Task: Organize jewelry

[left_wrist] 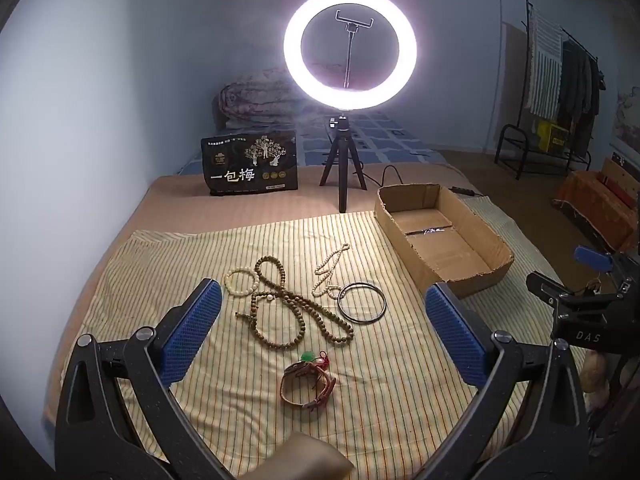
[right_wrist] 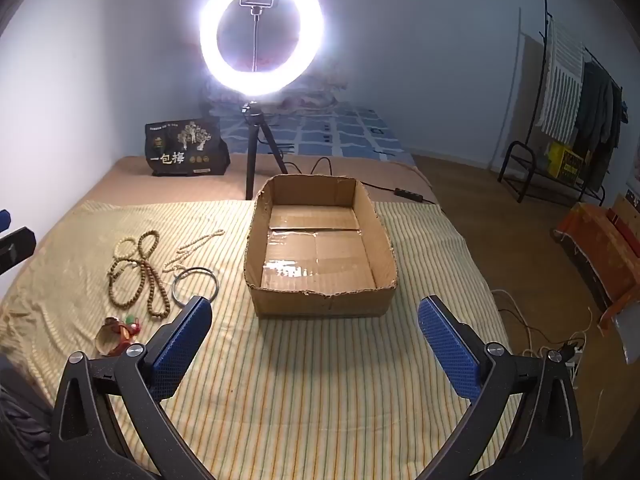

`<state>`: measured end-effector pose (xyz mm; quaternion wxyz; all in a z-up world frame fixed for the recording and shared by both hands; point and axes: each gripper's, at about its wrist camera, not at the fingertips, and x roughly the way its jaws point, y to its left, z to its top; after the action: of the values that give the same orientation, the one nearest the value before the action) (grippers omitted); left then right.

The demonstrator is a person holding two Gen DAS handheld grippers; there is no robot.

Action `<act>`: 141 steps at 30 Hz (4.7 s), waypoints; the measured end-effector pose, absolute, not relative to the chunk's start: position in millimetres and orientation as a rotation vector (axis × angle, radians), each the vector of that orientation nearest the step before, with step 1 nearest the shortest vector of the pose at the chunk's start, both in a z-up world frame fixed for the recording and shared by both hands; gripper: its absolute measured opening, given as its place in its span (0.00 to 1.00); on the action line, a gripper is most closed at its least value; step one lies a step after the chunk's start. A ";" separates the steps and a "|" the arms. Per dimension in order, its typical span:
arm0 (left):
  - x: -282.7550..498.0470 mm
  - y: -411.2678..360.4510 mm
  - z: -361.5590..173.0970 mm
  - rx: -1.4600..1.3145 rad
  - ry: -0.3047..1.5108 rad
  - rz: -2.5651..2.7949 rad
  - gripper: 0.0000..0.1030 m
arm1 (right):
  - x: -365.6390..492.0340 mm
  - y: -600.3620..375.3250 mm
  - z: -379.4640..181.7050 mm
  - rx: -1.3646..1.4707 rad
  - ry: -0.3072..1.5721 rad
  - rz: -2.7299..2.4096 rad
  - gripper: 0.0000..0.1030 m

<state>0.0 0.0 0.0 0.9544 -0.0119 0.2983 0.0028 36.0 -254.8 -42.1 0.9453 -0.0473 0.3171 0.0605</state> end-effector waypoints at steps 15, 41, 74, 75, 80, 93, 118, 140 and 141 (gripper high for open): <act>-0.6 4.9 -2.0 -0.023 0.603 0.010 1.00 | 35.5 -253.1 -42.0 -0.100 0.637 0.126 1.00; -0.8 8.4 -3.6 -0.026 0.603 0.011 1.00 | 33.7 -253.6 -42.3 -0.095 0.637 0.129 1.00; -0.8 9.0 -3.5 -0.028 0.604 0.011 1.00 | 32.4 -251.7 -43.4 -0.096 0.641 0.131 1.00; -0.8 8.4 -3.2 -0.027 0.604 0.011 1.00 | 31.6 -250.8 -44.1 -0.097 0.641 0.132 1.00; -0.9 8.9 -3.5 -0.027 0.604 0.011 1.00 | 31.6 -249.9 -45.2 -0.097 0.642 0.133 1.00; -2.3 14.6 -6.2 -0.025 0.608 0.019 1.00 | 31.6 -247.7 -46.4 -0.098 0.649 0.140 1.00; 4.1 62.5 -27.0 -0.069 0.718 0.108 1.00 | 32.6 -224.9 -54.2 -0.161 0.642 0.250 1.00; 22.4 68.7 -82.2 -0.179 0.956 -0.007 0.58 | 71.6 -166.3 -72.3 -0.183 0.827 0.553 0.90; 23.8 69.2 -84.1 -0.183 0.964 -0.010 0.58 | 76.0 -161.7 -73.5 -0.185 0.840 0.571 0.81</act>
<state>23.8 69.2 -84.1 0.8821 -0.0879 0.4628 -0.0050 76.0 -161.7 -73.5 0.8697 -0.0885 0.4015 0.2731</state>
